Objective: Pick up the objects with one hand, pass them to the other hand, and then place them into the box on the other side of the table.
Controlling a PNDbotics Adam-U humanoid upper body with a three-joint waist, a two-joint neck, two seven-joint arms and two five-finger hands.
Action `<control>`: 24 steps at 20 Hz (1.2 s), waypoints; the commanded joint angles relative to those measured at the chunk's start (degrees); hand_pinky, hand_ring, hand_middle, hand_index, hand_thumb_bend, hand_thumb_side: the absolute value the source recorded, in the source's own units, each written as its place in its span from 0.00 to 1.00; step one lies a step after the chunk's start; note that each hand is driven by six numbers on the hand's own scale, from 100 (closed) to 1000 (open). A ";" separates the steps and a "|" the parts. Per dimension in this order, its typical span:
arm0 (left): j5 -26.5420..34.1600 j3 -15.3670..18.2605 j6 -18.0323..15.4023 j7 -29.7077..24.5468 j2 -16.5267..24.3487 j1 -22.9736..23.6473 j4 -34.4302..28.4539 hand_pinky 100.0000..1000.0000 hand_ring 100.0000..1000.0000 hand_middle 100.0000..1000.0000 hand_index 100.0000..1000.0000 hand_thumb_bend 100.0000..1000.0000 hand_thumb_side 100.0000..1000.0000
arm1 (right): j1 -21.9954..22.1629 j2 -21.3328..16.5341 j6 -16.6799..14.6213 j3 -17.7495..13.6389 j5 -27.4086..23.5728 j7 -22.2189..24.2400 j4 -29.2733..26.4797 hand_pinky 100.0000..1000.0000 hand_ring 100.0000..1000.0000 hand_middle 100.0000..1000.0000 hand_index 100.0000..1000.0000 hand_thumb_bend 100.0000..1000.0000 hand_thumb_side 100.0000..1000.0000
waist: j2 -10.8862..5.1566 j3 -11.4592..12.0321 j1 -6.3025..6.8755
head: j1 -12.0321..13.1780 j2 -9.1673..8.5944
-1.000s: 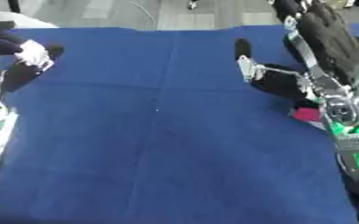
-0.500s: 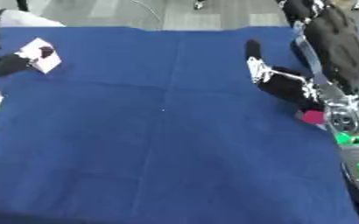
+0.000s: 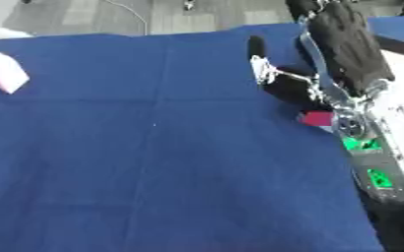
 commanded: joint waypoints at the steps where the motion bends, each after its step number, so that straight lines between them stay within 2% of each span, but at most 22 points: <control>1: 2.51 0.65 -1.19 0.46 3.17 -1.69 4.03 0.69 0.59 0.63 0.81 1.00 0.32 | -1.29 0.02 -0.18 -0.18 0.17 -0.08 -1.19 0.65 0.88 0.81 0.97 0.00 0.22 | 0.49 -0.58 0.21 | -0.15 -0.15; 7: 4.84 0.22 -2.63 3.46 3.38 -3.11 7.33 0.69 0.59 0.64 0.81 1.00 0.36 | -1.88 0.86 -0.06 -0.21 0.24 -0.29 -1.19 0.64 0.88 0.80 0.98 0.00 0.22 | 2.02 -2.03 0.25 | 0.22 -0.15; 13: 7.24 0.09 -3.75 7.81 2.40 -4.14 6.77 0.68 0.58 0.62 0.80 1.00 0.39 | -2.31 1.63 0.32 -0.27 0.50 -0.44 -1.19 0.63 0.88 0.80 0.98 0.00 0.23 | 3.34 -2.60 0.33 | 1.24 -0.15; 20: 8.52 -0.54 -4.78 10.61 1.96 -5.25 5.92 0.68 0.58 0.62 0.80 1.00 0.39 | -2.49 2.90 0.79 -0.32 0.70 -0.66 -1.19 0.61 0.89 0.79 0.99 0.00 0.23 | 4.91 -3.45 0.24 | 8.60 -0.15; 24: 8.38 -0.68 -4.73 11.14 1.95 -5.81 5.47 0.68 0.58 0.62 0.80 1.00 0.39 | -2.52 3.62 1.07 -0.30 0.85 -0.84 -1.19 0.61 0.89 0.78 0.99 0.00 0.23 | 5.77 -3.85 0.06 | 10.30 -0.15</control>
